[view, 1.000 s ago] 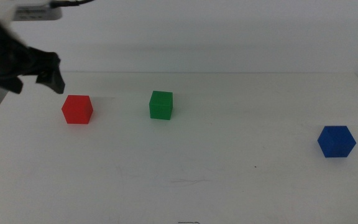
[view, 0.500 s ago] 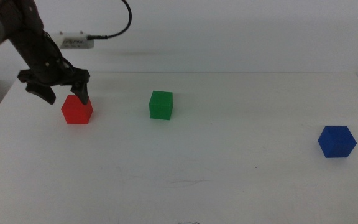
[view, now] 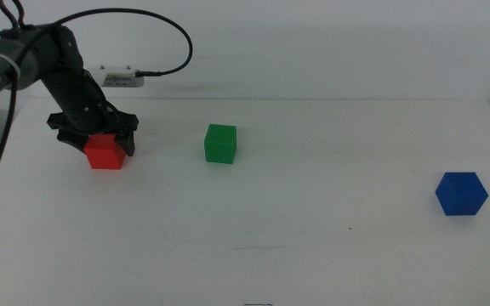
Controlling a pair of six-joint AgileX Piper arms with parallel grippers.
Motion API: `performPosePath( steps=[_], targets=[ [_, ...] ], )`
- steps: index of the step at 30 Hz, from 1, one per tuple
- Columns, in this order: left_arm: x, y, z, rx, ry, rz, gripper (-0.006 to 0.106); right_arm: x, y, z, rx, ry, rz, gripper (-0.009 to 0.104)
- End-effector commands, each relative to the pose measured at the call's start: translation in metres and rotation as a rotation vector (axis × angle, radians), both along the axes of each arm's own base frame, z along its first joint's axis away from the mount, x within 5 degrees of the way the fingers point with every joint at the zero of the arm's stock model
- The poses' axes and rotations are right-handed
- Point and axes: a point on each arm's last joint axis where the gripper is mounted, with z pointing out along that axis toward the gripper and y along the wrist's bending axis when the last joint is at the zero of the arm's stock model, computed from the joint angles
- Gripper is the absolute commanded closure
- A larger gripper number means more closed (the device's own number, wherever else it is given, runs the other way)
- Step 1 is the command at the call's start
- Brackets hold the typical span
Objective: Stack red cubes first, then green, then blue cubes in a specific spot.
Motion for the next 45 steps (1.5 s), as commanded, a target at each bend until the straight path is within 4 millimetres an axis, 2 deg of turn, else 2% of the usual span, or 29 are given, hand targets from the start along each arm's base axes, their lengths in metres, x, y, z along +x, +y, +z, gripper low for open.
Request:
performPosePath(
  steps=[1, 5, 9, 12, 15, 18, 22, 27, 32, 38, 41, 45],
  targets=[
    [0.002, -0.004, 0.041, -0.016, -0.122, 0.005, 0.015, 0.000, -0.001, 0.012, -0.020, -0.106, -0.002, 0.001],
    [0.004, 0.000, 0.042, -0.022, -0.147, 0.025, 0.032, 0.000, -0.001, 0.012, -0.020, -0.106, -0.002, 0.001],
    [0.003, -0.005, 0.043, -0.079, -0.139, 0.040, 0.057, 0.000, -0.001, 0.012, -0.020, -0.106, -0.002, 0.001],
    [-0.005, -0.007, 0.048, -0.101, -0.072, 0.026, 0.075, 0.000, -0.001, 0.012, -0.020, -0.106, -0.002, 0.001],
    [-0.014, -0.009, 0.064, -0.121, -0.065, 0.020, 0.086, 0.000, -0.001, 0.012, -0.020, -0.106, -0.002, 0.001],
    [-0.033, -0.020, 0.083, -0.135, -0.100, 0.007, 0.093, 0.000, -0.001, 0.012, -0.020, -0.106, -0.002, 0.001],
    [-0.079, -0.053, 0.096, -0.139, -0.148, 0.055, 0.097, 0.000, -0.001, 0.012, -0.020, -0.106, -0.002, 0.001],
    [-0.124, -0.100, 0.106, -0.186, -0.236, 0.162, 0.097, 0.000, -0.001, 0.012, -0.020, -0.106, -0.002, 0.001],
    [-0.136, -0.161, 0.106, -0.180, -0.217, 0.134, 0.097, 0.000, -0.001, 0.012, -0.020, -0.106, -0.002, 0.001],
    [-0.144, -0.226, 0.091, -0.190, -0.172, 0.095, 0.097, 0.000, -0.001, 0.012, -0.020, -0.106, -0.002, 0.001],
    [-0.153, -0.250, 0.084, -0.199, -0.153, 0.075, 0.097, 0.000, -0.001, 0.012, -0.020, -0.106, -0.002, 0.001],
    [-0.154, -0.264, 0.066, -0.181, -0.120, 0.089, 0.097, 0.000, -0.001, 0.012, -0.020, -0.106, -0.002, 0.001]
  ],
)
